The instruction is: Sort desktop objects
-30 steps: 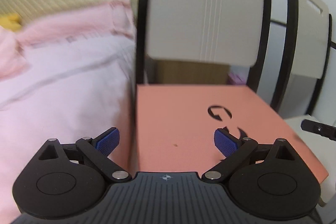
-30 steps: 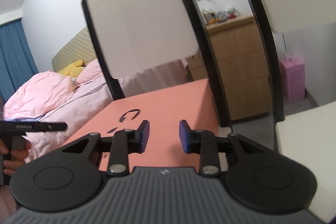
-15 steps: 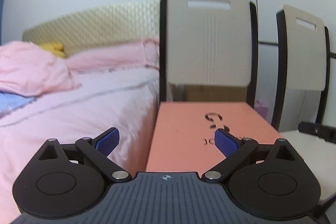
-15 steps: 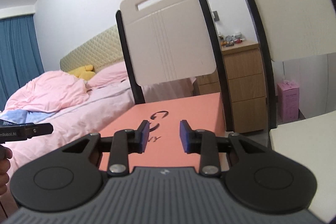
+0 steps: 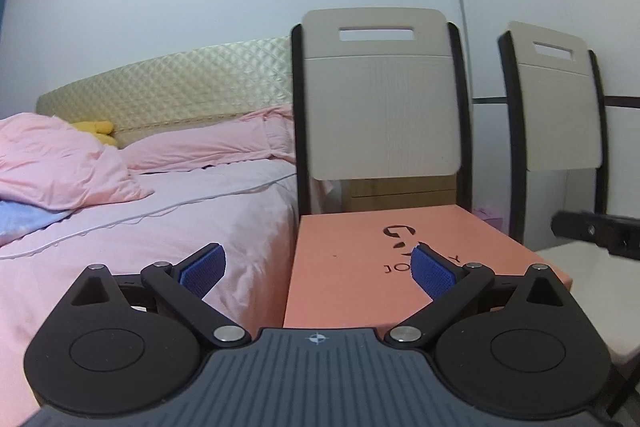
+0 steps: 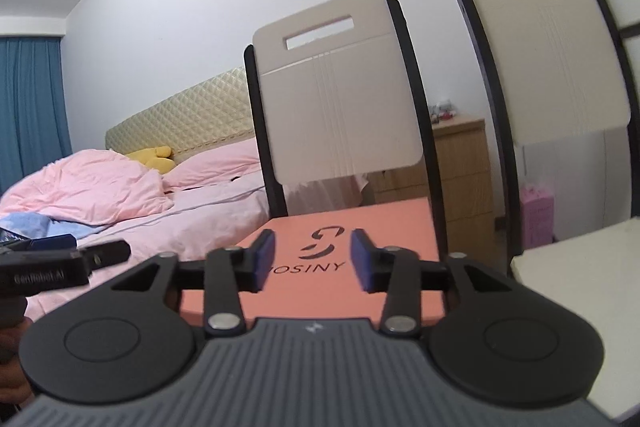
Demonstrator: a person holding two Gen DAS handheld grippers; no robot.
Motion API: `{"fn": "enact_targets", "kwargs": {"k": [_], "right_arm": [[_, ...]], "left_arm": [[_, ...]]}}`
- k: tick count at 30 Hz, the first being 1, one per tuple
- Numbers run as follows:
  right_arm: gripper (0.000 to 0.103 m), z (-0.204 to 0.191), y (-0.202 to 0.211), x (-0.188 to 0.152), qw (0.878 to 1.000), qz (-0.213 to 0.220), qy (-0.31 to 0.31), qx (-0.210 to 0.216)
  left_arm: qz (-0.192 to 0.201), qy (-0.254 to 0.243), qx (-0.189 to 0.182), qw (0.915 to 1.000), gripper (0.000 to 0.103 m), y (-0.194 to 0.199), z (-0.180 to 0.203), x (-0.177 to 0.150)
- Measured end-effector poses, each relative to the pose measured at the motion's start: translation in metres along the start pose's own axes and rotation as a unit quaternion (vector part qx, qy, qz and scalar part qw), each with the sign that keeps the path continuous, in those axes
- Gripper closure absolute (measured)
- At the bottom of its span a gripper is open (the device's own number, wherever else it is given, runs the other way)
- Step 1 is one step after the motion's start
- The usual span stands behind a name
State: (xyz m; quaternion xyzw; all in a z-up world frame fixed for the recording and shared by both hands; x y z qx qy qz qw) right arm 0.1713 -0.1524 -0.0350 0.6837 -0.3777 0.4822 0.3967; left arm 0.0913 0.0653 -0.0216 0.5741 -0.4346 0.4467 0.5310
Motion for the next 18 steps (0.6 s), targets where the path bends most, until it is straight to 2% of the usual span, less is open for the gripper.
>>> {"fn": "enact_targets", "kwargs": {"k": [4,5,7,14,18], "right_arm": [[0.056,-0.009,0.0,-0.001,1.0,0.001,0.0,-0.027],[0.055,-0.012,-0.001,-0.002,0.999,0.001,0.002,-0.033],[0.046,-0.016,0.0,-0.003,0.999,0.002,0.002,-0.042],[0.041,-0.029,-0.007,-0.011,0.998,-0.02,0.01,-0.058],[0.025,-0.035,-0.01,-0.013,0.998,-0.021,0.019,-0.058]], "left_arm": [[0.008,0.016,-0.004,0.9998,0.0,0.002,-0.017,-0.009],[0.008,0.022,0.0,0.9997,0.0,0.002,-0.023,-0.012],[0.002,0.035,0.005,0.9994,0.0,-0.002,-0.031,-0.018],[-0.005,0.036,0.007,0.9993,0.0,-0.004,-0.035,-0.025],[-0.012,0.031,0.012,0.9994,0.0,-0.006,-0.035,-0.027]]}}
Point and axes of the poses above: each gripper's, at about its wrist camera, not at the fingertips, and y roughly against the way its jaws point, z to its right, x to its top, the point moved 8 cm from there along -y, roughly the way its jaws point, and after that the axes turned 12 degrees about -x, right-handed, at the moved point
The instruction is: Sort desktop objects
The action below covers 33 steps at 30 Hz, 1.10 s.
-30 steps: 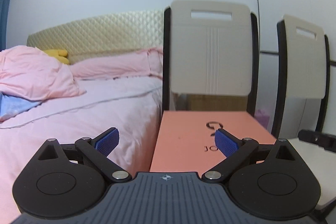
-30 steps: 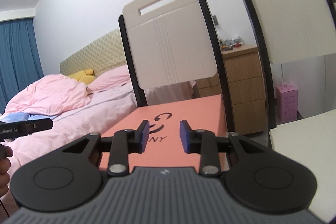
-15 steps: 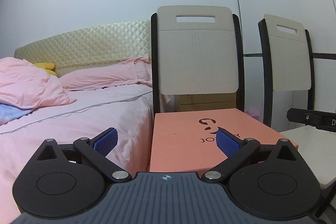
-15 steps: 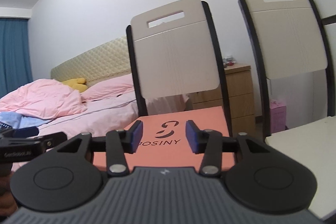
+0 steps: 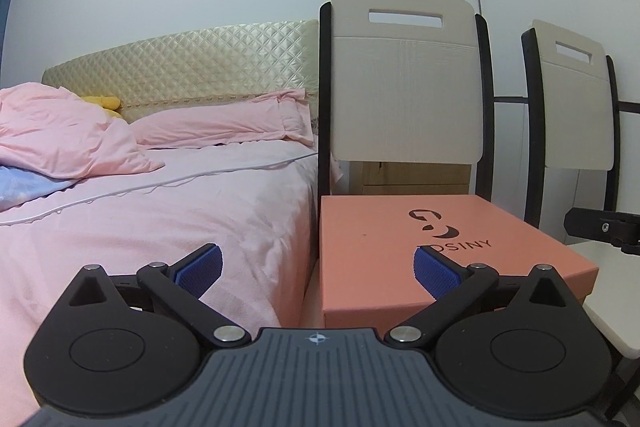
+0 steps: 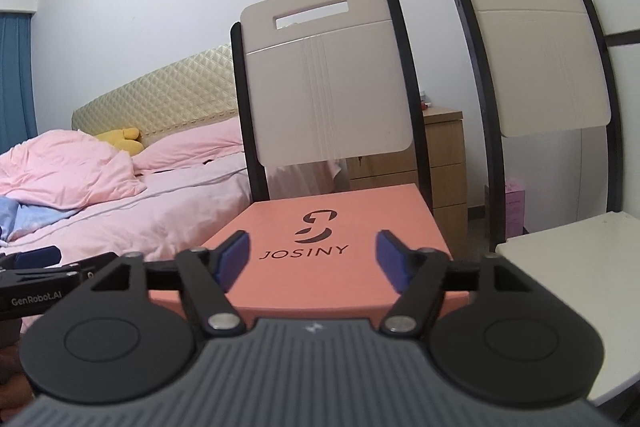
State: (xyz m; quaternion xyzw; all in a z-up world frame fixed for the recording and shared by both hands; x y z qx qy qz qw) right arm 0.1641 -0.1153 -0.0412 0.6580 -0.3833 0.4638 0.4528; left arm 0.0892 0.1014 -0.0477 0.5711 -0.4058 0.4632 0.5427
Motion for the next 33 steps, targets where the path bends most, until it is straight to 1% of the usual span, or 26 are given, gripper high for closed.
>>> {"fn": "enact_targets", "kwargs": {"k": [4,5,7,14,16,20,29,33], "right_arm": [[0.013,-0.001,0.001,-0.001,1.0,0.006,0.004,-0.003],[0.012,0.0,0.001,-0.001,1.0,0.006,0.005,-0.005],[0.005,0.001,0.003,-0.001,1.0,0.009,0.004,-0.009],[0.004,0.002,0.008,0.003,1.0,0.02,0.013,-0.017],[0.0,0.002,0.01,0.005,0.999,0.024,0.015,-0.017],[0.0,0.002,0.013,0.008,0.999,0.031,0.018,-0.018],[0.0,0.002,0.016,0.008,0.999,0.033,0.022,-0.022],[0.0,0.003,0.016,0.008,0.999,0.031,0.02,-0.025]], "left_arm": [[-0.005,-0.002,0.0,1.0,0.0,-0.002,0.001,-0.001],[-0.004,-0.003,0.0,1.0,0.0,-0.002,0.001,-0.001],[-0.004,-0.004,0.0,1.0,0.0,-0.002,0.002,-0.001],[-0.001,-0.004,0.002,1.0,0.0,0.0,0.001,-0.001],[-0.001,-0.005,0.002,1.0,0.0,0.001,0.001,-0.001],[0.0,-0.005,0.0,1.0,0.0,0.001,0.002,0.0],[-0.006,-0.007,-0.002,1.0,0.0,0.0,0.004,-0.001],[-0.012,-0.004,0.005,0.9999,0.0,-0.002,0.002,-0.002]]}}
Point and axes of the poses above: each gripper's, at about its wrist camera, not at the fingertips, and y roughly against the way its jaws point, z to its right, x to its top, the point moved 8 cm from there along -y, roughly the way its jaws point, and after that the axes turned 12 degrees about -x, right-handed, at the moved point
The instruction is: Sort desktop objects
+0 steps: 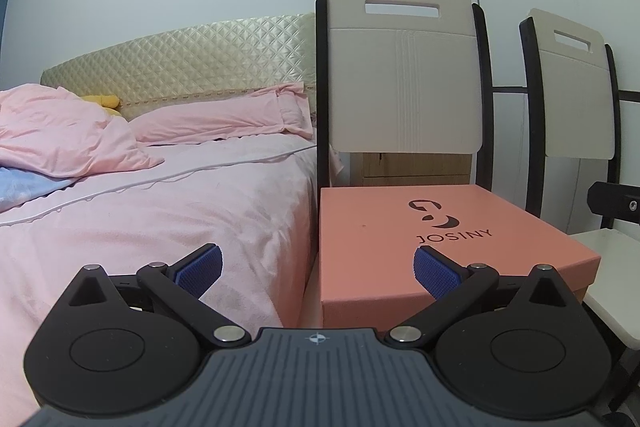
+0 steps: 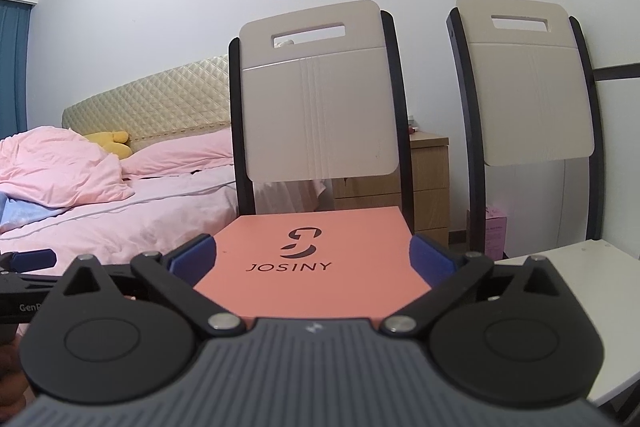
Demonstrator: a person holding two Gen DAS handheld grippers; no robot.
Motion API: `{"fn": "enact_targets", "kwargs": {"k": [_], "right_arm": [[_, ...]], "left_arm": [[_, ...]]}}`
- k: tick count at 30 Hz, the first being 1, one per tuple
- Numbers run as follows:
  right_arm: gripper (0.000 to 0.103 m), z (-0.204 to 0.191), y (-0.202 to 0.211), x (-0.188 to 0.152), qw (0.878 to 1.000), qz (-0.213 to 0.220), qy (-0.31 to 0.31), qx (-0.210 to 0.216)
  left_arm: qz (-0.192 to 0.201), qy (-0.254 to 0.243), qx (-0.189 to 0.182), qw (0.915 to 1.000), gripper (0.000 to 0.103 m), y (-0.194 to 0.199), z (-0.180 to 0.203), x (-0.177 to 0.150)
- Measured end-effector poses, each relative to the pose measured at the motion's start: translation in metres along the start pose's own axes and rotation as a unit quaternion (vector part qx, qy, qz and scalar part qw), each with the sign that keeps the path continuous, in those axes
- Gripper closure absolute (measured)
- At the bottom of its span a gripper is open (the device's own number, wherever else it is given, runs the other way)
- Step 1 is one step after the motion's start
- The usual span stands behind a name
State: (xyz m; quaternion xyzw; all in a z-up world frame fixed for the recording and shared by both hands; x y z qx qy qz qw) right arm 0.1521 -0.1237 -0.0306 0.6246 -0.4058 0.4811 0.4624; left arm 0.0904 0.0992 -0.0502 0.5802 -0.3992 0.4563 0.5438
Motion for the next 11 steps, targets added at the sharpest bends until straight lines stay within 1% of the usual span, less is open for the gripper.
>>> {"fn": "enact_targets", "kwargs": {"k": [4,11], "right_arm": [[0.0,0.007,-0.0038,0.0017,1.0,-0.001,0.002,0.005],[0.0,0.0075,-0.0022,0.0018,1.0,0.003,0.0,0.001]], "left_arm": [[-0.002,0.009,0.001,1.0,0.0,-0.0004,-0.0028,-0.0001],[-0.002,0.005,-0.004,1.0,0.0,0.0001,-0.0007,-0.0005]]}}
Point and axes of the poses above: each gripper's, at about its wrist camera, not at the fingertips, and y roughly against the way its jaws point, z to its right, x to its top, the point moved 8 cm from there along -y, roughly the way its jaws point, and after that the axes turned 12 degrees about -x, right-handed, at the moved point
